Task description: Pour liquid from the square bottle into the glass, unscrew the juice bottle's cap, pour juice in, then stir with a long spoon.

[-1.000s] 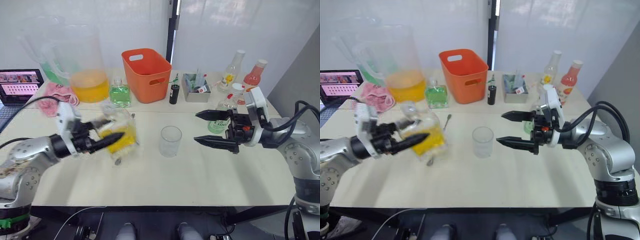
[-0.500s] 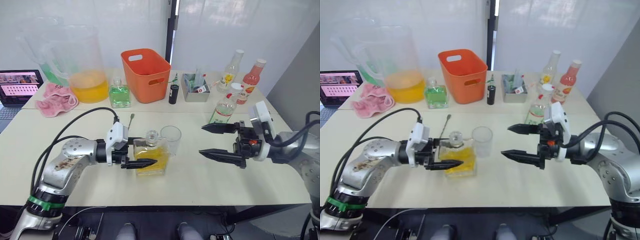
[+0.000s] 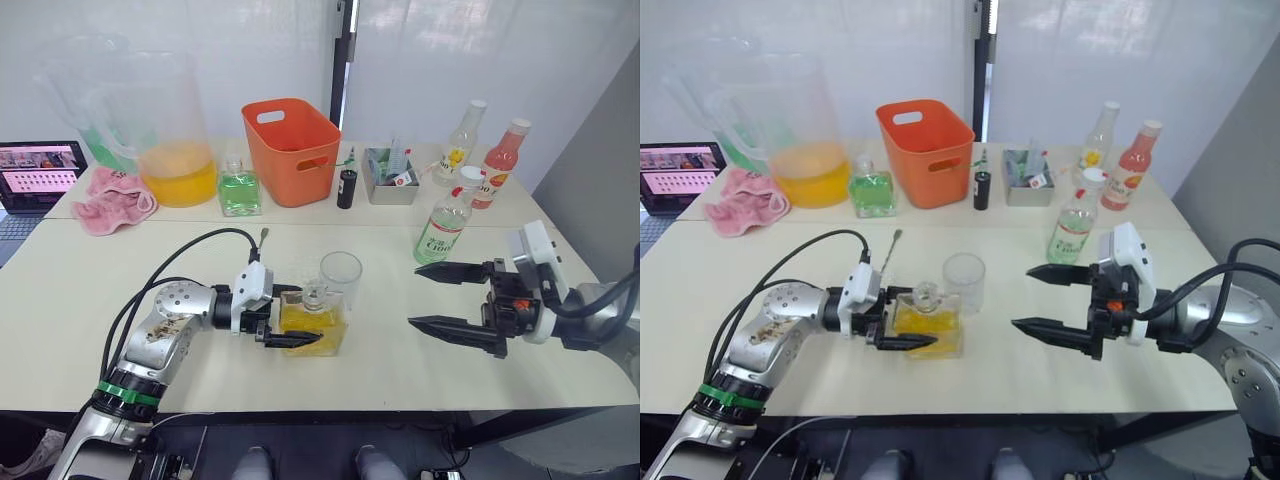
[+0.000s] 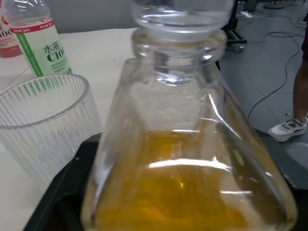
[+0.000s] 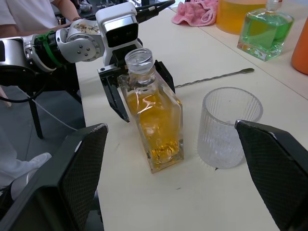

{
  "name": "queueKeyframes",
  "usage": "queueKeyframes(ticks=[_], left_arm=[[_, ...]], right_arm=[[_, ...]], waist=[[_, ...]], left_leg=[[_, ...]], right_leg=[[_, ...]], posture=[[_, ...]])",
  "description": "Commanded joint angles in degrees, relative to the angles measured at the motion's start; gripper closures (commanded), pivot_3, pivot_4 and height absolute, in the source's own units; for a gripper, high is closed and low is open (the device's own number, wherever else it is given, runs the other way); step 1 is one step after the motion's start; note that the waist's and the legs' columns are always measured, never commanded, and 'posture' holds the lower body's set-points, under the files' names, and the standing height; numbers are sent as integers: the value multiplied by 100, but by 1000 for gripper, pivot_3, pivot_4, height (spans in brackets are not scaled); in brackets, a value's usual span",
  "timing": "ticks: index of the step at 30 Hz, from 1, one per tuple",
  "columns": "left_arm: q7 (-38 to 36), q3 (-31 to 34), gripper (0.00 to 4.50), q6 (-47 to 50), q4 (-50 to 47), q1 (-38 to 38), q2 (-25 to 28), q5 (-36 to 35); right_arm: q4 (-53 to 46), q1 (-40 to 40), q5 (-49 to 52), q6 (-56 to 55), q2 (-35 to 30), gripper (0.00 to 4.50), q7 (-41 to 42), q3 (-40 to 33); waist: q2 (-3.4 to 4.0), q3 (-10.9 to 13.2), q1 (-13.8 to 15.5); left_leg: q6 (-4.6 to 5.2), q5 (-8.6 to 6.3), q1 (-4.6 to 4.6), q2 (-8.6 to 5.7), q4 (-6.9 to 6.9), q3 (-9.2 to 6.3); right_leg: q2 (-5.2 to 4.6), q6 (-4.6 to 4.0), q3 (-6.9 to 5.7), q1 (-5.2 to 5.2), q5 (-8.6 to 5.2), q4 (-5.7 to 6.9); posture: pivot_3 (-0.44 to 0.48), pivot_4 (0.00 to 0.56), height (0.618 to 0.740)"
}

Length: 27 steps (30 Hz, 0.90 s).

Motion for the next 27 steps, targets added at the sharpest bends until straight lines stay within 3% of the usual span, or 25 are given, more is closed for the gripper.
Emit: queueKeyframes(ticks=[1,9,15,27], left_arm=[[-34,188,8,164,-278,-136,49,-197],[496,684,8,962,-1137,53,255,-596],[1031,810,8,1174,-1759,556,326,-509],[1016,360,8,715,-1446,576,160,-77]], right_arm=[[-69,-46,112,-124,-56,0,17,-171],[124,-221,35,-242,0,0,159,39],[280,-403,-33,-351,79,0,235,265],[471,-624,-128,-481,67,0,392,450]], waist=[[0,0,-1],[1,0,-16],[2,-1,-13],[2,-1,8]], left_leg=[[0,0,0,0,0,0],[0,0,2,1,0,-1],[0,0,6,1,0,0],[0,0,5,0,4,0]], right_leg=[[0,1,0,1,0,0],[0,12,0,1,6,4],[0,12,0,3,5,4],[0,-6,1,5,-4,2]], posture=[[0,150,740],[0,150,740],[0,150,740],[0,150,740]])
